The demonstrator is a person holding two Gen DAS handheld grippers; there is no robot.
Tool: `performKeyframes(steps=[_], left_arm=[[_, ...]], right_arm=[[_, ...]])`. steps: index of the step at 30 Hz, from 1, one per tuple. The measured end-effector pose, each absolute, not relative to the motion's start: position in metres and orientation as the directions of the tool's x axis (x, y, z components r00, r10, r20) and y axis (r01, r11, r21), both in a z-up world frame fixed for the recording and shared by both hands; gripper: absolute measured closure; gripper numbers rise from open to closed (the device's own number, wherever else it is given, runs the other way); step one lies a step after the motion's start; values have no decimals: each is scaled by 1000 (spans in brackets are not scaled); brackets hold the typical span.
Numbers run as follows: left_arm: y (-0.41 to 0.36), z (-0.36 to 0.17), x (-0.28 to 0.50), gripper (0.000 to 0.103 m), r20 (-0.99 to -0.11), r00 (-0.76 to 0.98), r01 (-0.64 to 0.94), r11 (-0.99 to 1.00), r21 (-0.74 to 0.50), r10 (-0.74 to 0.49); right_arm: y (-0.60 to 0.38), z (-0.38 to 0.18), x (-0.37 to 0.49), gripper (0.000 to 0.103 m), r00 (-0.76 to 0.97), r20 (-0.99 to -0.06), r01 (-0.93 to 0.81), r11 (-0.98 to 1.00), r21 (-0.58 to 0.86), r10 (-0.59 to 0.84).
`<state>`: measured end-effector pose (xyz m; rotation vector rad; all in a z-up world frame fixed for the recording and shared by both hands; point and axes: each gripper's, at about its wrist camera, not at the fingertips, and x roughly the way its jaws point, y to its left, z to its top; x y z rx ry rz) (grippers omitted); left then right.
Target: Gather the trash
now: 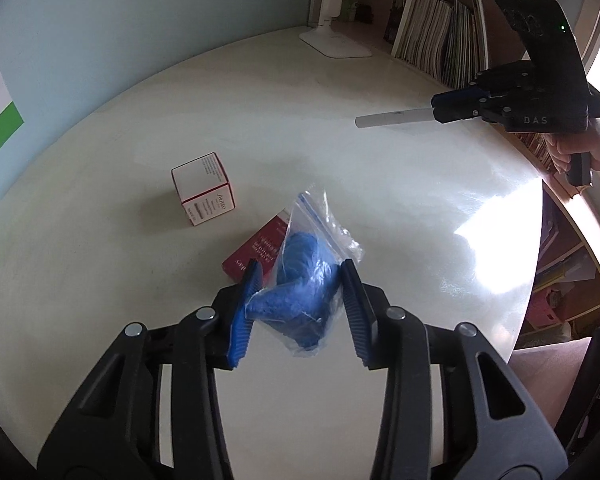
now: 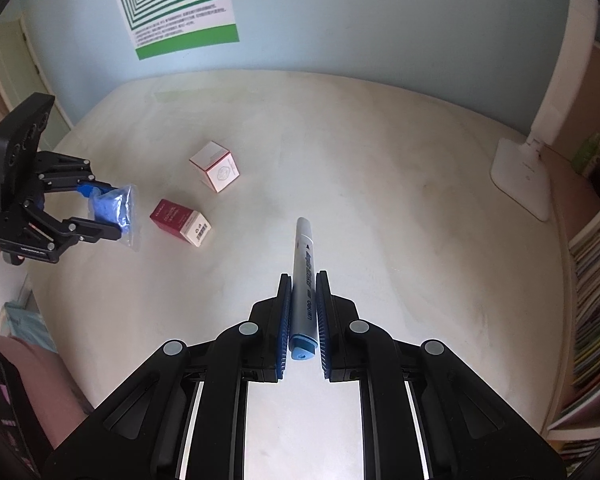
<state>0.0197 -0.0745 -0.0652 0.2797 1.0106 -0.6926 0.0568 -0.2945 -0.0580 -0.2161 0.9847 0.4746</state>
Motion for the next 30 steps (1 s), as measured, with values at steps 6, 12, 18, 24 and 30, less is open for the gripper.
performKeyframes(steps=[6, 12, 18, 24, 30], left_arm=[[-95, -70, 21, 77, -851, 307, 694, 712, -106, -426], [-107, -71, 17, 79, -834, 273, 735, 663, -141, -480], [-111, -68, 6, 79, -832, 234, 793, 594, -136, -503], [-120, -65, -9, 79, -828, 189, 854, 505, -126, -528], [-132, -64, -29, 79, -826, 141, 904, 411, -117, -546]], right_arm=[[-307, -55, 44, 90, 478, -838, -436, 899, 34, 264], [-314, -53, 24, 90, 501, -836, -369, 929, 28, 224], [-314, -48, -8, 90, 546, -821, -271, 962, 16, 168], [-309, -44, -55, 90, 580, -809, -164, 987, 7, 102], [-309, -47, -99, 90, 588, -808, -62, 998, 10, 45]])
